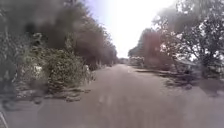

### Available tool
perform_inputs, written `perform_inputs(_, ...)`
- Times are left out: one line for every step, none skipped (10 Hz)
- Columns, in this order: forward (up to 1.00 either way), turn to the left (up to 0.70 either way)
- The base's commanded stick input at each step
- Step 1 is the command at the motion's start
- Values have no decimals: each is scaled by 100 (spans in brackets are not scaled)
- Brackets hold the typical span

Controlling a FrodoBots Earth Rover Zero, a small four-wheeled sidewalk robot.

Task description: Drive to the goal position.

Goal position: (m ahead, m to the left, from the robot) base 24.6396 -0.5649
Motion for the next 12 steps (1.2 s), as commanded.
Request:
perform_inputs(50,0)
perform_inputs(50,0)
perform_inputs(50,0)
perform_inputs(50,0)
perform_inputs(50,0)
perform_inputs(50,0)
perform_inputs(50,0)
perform_inputs(50,0)
perform_inputs(50,0)
perform_inputs(50,0)
perform_inputs(50,0)
perform_inputs(50,0)
